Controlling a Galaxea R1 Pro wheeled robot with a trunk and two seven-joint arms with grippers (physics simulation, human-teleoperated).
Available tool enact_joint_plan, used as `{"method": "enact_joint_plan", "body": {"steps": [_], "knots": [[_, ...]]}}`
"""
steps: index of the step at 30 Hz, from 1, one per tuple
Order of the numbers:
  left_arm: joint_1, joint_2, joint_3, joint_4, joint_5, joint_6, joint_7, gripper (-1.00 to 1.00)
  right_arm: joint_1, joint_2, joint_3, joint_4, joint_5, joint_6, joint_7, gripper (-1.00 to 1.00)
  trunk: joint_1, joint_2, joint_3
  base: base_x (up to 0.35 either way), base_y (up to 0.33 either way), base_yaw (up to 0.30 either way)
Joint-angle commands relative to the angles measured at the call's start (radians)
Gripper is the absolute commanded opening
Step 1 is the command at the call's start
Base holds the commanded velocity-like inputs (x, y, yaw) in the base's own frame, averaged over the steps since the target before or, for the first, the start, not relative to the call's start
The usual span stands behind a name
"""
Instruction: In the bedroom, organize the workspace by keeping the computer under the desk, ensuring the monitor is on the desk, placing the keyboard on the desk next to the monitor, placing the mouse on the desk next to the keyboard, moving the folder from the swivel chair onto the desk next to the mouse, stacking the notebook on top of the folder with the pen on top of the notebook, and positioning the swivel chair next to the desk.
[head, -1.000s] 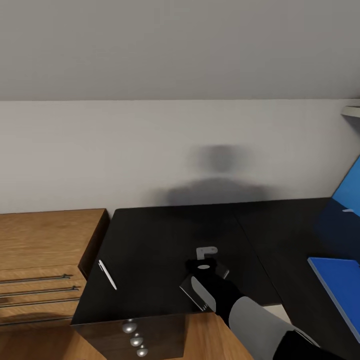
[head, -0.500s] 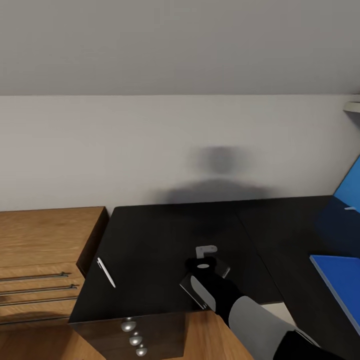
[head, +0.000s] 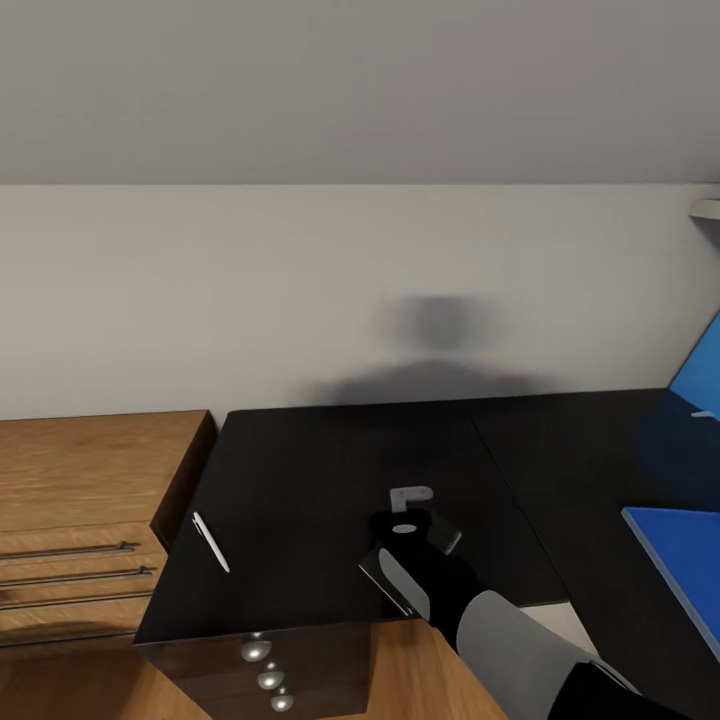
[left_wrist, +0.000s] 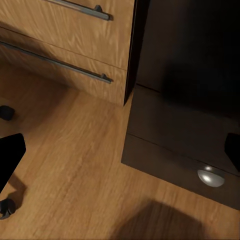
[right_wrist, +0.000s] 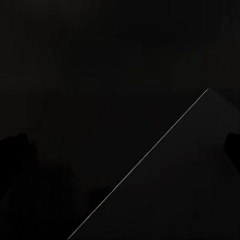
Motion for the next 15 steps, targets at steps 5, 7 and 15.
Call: {"method": "enact_joint_plan", "body": {"steps": [5, 7, 15], "knots": [[0.000, 0.001, -0.005, 0.001, 0.010, -0.006, 0.005, 1.00, -0.001, 0.000, 0.004, 0.050, -0.008, 0.010, -0.006, 1.00, 0.000, 0.000, -0.001, 0.000, 0.000, 0.000], [0.000, 0.001, -0.005, 0.004, 0.010, -0.006, 0.005, 1.00, -0.001, 0.000, 0.004, 0.050, -0.007, 0.010, -0.007, 1.00, 0.000, 0.000, -0.001, 0.000, 0.000, 0.000], [0.000, 0.001, -0.007, 0.028, 0.009, -0.008, 0.004, 1.00, -0.001, 0.000, 0.006, 0.050, -0.007, 0.012, -0.007, 1.00, 0.000, 0.000, -0.001, -0.131, 0.000, 0.000]]}}
